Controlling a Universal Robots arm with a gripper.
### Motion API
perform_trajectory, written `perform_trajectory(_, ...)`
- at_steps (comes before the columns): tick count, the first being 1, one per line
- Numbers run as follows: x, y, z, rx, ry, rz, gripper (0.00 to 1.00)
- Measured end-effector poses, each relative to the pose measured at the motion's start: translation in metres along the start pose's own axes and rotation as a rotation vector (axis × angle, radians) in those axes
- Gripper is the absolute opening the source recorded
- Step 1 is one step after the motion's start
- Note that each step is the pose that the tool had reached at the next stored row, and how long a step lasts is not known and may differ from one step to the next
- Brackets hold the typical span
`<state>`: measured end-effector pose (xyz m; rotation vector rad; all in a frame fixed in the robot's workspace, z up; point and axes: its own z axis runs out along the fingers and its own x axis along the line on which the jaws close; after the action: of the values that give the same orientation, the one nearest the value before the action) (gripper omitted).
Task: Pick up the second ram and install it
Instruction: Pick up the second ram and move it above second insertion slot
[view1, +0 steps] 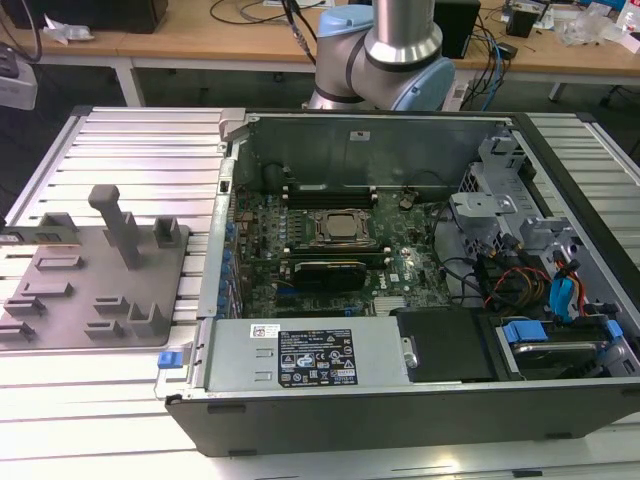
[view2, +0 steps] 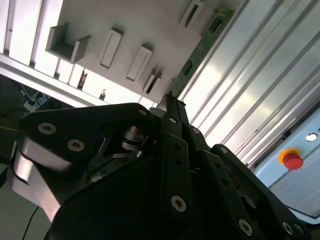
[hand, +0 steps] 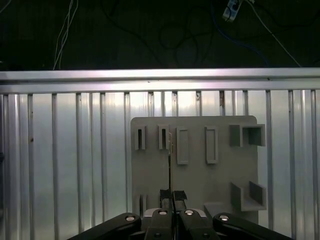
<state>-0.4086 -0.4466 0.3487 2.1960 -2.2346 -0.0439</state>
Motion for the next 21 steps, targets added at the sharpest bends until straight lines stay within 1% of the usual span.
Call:
perform_trajectory(6,-0.0001,0.0002,-0.0060,0.0001,0.0000,0.000,0.09)
perform_trajectory(9,-0.0001,0.0003,-0.0102,0.0000,0.0000,0.000,0.09)
perform_trajectory(14,-0.0003,0.0005,-0.0218,0.0001,0.0000,0.000,0.09)
perform_trajectory(18,-0.0005,0.0007,-0.0284,0.0001,0.0000,0.000,0.09)
perform_trajectory(19,-0.0006,0.0008,-0.0320,0.0001,-0.0001,0.000,0.09)
perform_trajectory(21,-0.0006,0.0009,-0.0353,0.0000,0.0000,0.000,0.09)
